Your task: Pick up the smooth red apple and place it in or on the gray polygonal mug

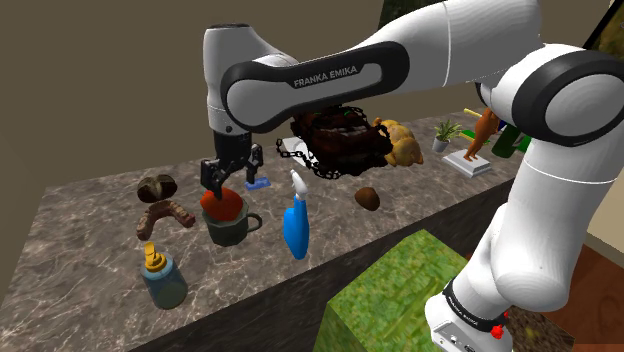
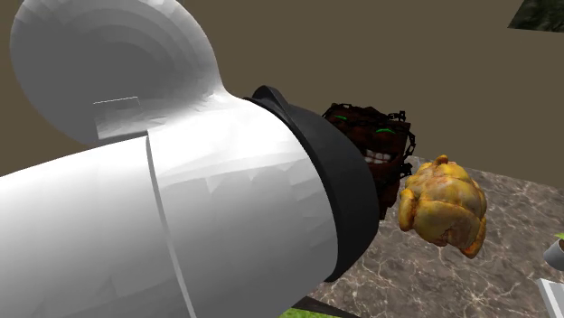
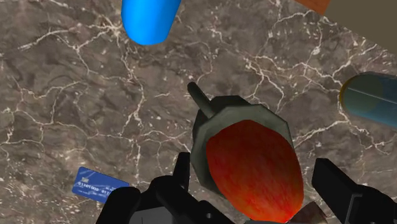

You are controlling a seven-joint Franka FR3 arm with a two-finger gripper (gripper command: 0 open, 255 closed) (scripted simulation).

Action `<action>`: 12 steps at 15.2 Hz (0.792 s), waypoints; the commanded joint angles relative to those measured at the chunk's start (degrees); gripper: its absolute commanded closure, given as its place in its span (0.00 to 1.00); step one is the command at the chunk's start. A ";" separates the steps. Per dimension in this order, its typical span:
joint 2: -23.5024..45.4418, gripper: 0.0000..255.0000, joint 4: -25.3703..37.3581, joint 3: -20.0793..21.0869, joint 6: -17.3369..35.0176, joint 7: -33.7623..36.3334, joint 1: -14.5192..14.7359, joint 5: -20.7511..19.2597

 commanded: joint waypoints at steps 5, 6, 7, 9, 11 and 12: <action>-1.19 0.00 5.77 0.03 -6.90 -0.27 -0.20 0.41; -1.19 0.00 5.76 0.03 -6.90 -0.27 -0.20 0.41; -1.19 0.00 5.77 0.03 -6.90 -0.27 -0.20 0.41; -1.19 0.00 5.77 0.03 -6.90 -0.27 -0.20 0.41; -1.19 0.00 5.77 0.03 -6.90 -0.27 -0.20 0.41; -1.19 0.00 5.75 0.03 -6.89 -0.27 -0.20 0.41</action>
